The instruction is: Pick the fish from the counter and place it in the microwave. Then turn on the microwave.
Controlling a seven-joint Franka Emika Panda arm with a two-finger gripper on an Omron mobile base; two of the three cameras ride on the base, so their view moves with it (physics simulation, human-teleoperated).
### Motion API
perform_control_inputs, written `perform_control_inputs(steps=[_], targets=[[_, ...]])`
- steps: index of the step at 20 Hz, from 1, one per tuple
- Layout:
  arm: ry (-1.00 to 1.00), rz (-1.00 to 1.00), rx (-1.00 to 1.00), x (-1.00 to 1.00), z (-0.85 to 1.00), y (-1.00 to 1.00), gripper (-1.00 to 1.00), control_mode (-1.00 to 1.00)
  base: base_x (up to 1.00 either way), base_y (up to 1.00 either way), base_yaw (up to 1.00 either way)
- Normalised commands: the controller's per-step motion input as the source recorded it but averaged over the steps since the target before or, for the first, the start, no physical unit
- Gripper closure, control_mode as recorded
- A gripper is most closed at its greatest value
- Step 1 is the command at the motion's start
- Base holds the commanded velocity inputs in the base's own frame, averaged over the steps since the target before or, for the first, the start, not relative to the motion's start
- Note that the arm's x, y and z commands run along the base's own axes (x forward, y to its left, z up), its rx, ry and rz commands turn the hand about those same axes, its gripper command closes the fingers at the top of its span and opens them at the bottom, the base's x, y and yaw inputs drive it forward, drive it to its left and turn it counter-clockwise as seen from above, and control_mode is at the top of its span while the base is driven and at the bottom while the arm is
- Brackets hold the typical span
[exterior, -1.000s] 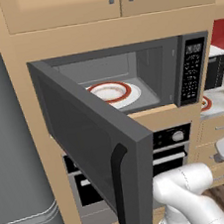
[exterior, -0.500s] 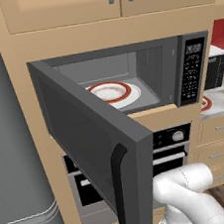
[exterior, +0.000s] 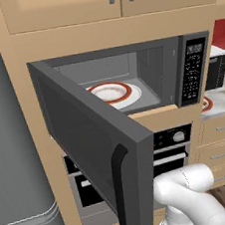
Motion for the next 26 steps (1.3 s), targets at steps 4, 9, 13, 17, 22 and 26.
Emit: perform_control_inputs(steps=[4,9,13,17,22,26], targets=[[0.0,0.0,-0.03,0.26,0.0,-0.33,-1.0,-1.0,0.0,0.0,0.0],[0.0,0.01,-0.05,0.25,0.0,-0.31,-1.0,-1.0,0.0,0.0,0.0],[0.0,0.04,-0.08,0.26,0.0,-0.31,-1.0,-1.0,0.0,0.0,0.0],[0.0,0.08,-0.08,0.26,0.0,-0.33,-1.0,-1.0,0.0,0.0,0.0],[0.0,0.11,-0.06,0.25,0.0,-0.35,-1.0,-1.0,0.0,0.0,0.0],[-0.02,0.16,-0.05,0.2,0.0,-0.32,-1.0,-1.0,0.0,0.0,0.0]])
